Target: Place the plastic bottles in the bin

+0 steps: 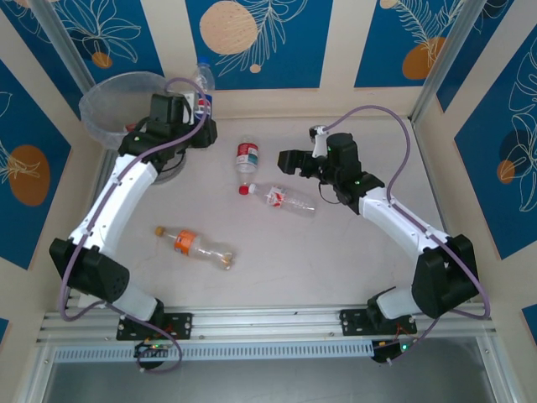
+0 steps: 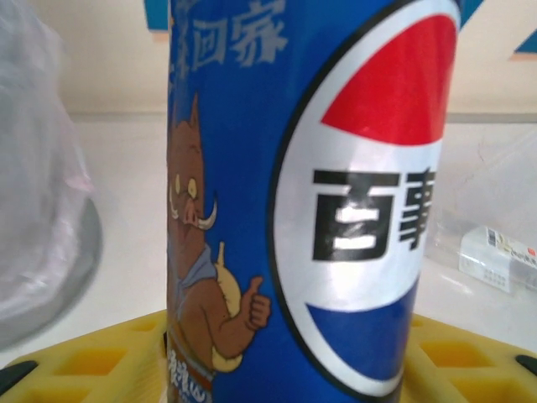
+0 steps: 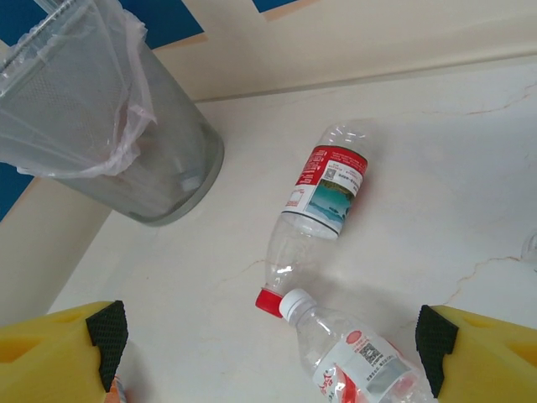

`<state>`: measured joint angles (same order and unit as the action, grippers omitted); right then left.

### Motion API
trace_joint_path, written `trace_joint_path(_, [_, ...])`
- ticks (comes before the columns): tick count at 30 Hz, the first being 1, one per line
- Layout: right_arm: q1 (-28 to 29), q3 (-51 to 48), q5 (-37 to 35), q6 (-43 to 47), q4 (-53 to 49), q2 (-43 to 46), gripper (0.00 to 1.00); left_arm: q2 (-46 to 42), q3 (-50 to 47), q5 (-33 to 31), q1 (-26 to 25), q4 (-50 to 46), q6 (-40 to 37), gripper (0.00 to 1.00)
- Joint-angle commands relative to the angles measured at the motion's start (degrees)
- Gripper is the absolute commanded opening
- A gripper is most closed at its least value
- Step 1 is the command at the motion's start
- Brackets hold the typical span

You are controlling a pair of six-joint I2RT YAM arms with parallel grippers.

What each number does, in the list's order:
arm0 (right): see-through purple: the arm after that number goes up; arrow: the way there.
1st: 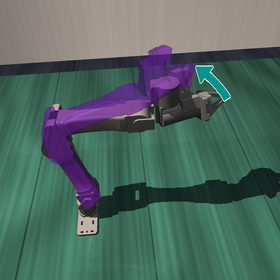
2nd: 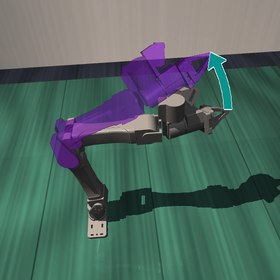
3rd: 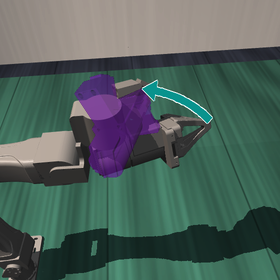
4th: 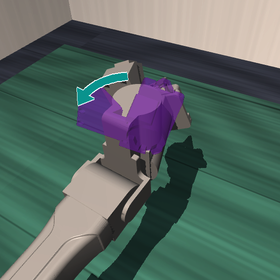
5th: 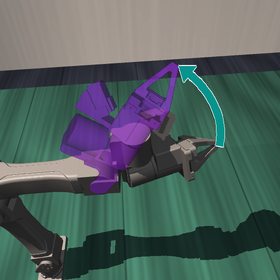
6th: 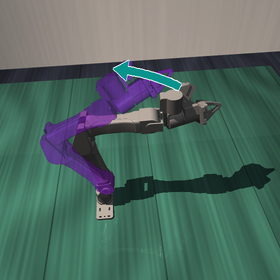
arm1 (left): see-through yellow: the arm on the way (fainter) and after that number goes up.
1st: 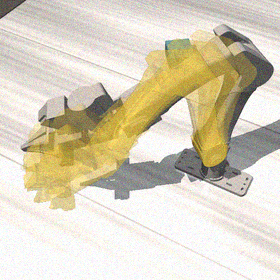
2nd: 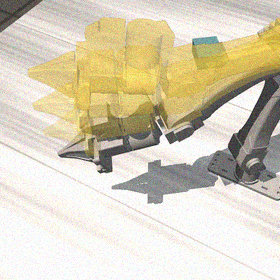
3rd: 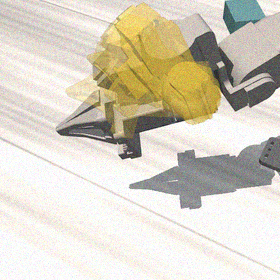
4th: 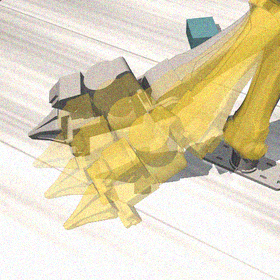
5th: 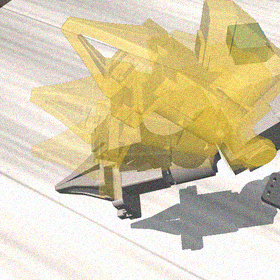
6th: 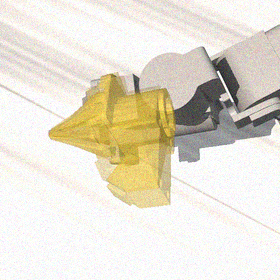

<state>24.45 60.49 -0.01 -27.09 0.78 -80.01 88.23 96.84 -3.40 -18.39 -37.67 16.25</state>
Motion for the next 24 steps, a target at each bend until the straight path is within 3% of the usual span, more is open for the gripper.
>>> trace_joint_path(1, [0.5, -0.9, 0.0, 1.2, 0.7, 2.0, 0.91, -0.3, 5.5, -4.3, 3.8, -2.5, -2.4, 0.54])
trace_joint_path(11, [0.5, -0.8, 0.1, 1.3, 0.5, 1.6, 0.92, 7.8, 16.7, -6.5, 18.1, 1.9, -5.1, 0.55])
trace_joint_path(17, [0.5, -1.2, -0.2, 1.3, -0.4, 2.0, 0.92, 14.2, 20.5, -13.0, 20.7, 2.4, -8.6, 0.57])
trace_joint_path(21, [0.5, -1.8, -0.7, 1.5, -0.8, 2.7, 0.92, 16.5, 20.8, -17.9, 22.4, 0.9, -5.4, 0.66])
trace_joint_path(23, [0.5, -2.0, -0.8, 1.7, -1.0, 3.1, 0.92, 17.1, 21.2, -17.1, 22.5, -0.7, -4.4, 0.69])
trace_joint_path(24, [0.5, -2.1, -0.9, 1.7, -1.3, 3.3, 0.92, 17.2, 21.2, -16.1, 22.5, -1.4, -4.0, 0.76])
